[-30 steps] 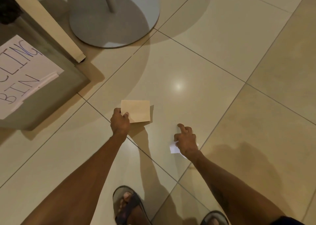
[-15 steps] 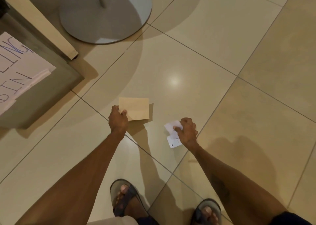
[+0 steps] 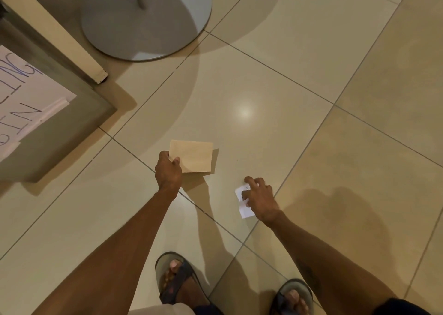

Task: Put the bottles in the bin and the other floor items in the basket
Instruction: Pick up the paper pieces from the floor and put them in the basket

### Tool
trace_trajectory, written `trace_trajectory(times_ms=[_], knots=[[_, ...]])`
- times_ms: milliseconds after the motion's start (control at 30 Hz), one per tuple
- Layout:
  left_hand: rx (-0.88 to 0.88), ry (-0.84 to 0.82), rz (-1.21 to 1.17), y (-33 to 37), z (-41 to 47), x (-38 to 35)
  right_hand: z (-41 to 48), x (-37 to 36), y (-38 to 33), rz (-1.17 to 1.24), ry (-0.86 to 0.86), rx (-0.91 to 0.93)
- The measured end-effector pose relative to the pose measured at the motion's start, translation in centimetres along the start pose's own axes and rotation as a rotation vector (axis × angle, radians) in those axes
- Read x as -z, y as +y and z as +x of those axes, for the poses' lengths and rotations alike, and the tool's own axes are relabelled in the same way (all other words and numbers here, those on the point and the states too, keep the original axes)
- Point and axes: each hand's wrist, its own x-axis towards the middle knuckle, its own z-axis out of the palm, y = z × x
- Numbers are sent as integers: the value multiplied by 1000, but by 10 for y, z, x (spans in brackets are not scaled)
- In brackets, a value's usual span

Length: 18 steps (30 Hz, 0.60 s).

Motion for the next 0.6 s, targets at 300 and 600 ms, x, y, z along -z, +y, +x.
trace_trajectory(times_ms=[300, 600], knots=[[-41, 9, -12, 14, -8, 21, 1, 36, -12, 348, -20, -198], [-45, 59, -144, 95, -51, 133, -25, 203, -65, 610, 203, -248]])
